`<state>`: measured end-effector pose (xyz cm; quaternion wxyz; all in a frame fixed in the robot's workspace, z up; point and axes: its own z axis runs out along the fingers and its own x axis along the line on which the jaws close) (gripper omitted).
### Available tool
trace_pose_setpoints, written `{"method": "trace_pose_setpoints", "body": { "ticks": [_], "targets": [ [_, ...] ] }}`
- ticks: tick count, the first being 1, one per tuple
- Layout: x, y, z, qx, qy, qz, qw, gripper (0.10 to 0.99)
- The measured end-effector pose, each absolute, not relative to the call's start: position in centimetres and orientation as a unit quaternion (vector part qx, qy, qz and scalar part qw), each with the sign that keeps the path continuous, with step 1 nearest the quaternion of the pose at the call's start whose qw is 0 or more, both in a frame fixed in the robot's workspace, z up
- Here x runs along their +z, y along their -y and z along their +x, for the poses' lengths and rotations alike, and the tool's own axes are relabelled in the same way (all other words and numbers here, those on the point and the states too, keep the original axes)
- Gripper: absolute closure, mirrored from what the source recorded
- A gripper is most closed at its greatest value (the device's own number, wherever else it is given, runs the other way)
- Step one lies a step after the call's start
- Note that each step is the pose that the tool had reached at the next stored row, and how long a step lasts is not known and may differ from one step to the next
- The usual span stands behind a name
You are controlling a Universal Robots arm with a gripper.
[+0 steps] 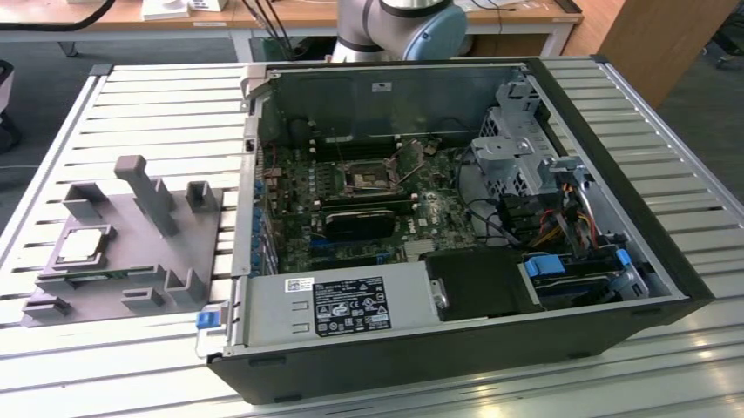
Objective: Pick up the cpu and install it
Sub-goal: 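Reach for the cpu, then pick up the cpu and move it towards the insertion slot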
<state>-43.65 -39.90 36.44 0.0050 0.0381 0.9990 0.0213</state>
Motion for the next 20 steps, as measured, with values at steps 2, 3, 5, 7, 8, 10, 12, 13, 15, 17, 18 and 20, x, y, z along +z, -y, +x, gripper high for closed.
{"method": "trace_pose_setpoints", "body": {
  "ticks": [2,3,5,7,8,10,12,13,15,17,18,20],
  "targets": [
    [36.3,39.9,-43.6,0.021,-0.999,0.038,0.004,0.980],
    [36.3,39.9,-43.6,0.021,-0.999,0.038,0.003,0.980],
    [36.2,39.9,-43.6,0.021,-0.999,0.038,0.002,0.980],
    [36.0,39.9,-43.6,0.021,-0.999,0.038,0.001,0.980],
    [36.0,39.9,-43.6,0.021,-0.999,0.038,0.000,0.980],
    [35.9,39.9,-43.6,0.021,-0.999,0.038,0.000,0.980],
    [35.8,39.9,-43.6,0.021,-0.999,0.038,-0.001,0.980],
    [35.7,39.9,-43.6,0.021,-0.999,0.038,-0.001,0.980],
    [35.6,39.9,-43.6,0.021,-0.999,0.038,-0.001,0.980],
    [35.3,40.0,-43.6,0.021,-0.999,0.038,-0.001,0.980],
    [35.2,40.0,-43.6,0.021,-0.999,0.038,-0.001,0.980],
    [34.8,40.1,-43.7,0.021,-0.999,0.038,0.000,0.980]
  ]
}}
